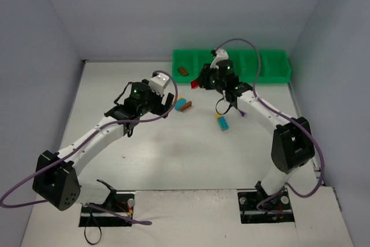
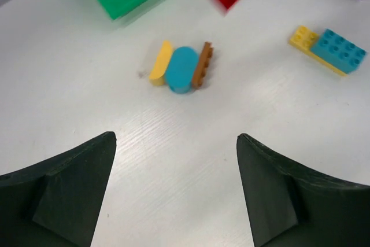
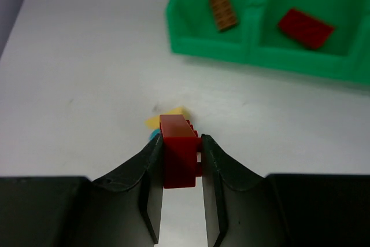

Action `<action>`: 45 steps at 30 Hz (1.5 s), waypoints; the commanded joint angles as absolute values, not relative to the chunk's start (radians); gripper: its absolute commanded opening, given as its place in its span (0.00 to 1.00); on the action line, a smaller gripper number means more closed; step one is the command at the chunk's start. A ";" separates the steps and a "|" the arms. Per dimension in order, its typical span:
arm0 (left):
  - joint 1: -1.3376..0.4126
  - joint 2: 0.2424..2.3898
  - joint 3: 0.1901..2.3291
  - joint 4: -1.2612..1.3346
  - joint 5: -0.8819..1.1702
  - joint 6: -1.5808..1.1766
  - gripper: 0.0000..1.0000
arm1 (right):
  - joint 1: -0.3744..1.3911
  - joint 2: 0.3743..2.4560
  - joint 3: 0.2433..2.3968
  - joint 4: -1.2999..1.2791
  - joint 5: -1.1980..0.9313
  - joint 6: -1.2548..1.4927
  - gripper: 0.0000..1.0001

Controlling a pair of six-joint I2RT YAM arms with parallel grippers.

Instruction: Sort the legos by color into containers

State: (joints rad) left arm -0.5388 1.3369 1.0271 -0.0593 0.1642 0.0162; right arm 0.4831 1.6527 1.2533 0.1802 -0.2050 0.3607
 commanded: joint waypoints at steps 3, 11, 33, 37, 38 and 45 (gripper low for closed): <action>-0.520 1.240 0.994 -0.166 0.009 -0.202 0.79 | 0.381 1.762 1.373 0.348 0.069 0.261 0.00; -0.519 1.125 0.888 -0.228 0.021 -0.287 0.79 | 0.336 2.021 1.564 0.431 0.129 0.192 0.00; -0.459 1.167 0.919 -0.227 0.054 -0.383 0.79 | 0.334 1.959 1.530 0.377 -0.202 0.095 0.89; -0.394 1.235 0.957 -0.226 0.147 -0.417 0.79 | 0.360 1.829 1.353 0.359 -0.279 0.100 0.93; -0.379 1.253 0.963 -0.222 0.165 -0.423 0.79 | 0.368 1.813 1.323 0.353 -0.281 0.094 0.96; -0.292 1.322 0.968 -0.192 0.287 -0.474 0.79 | 0.474 1.784 1.178 0.330 -0.278 0.054 0.98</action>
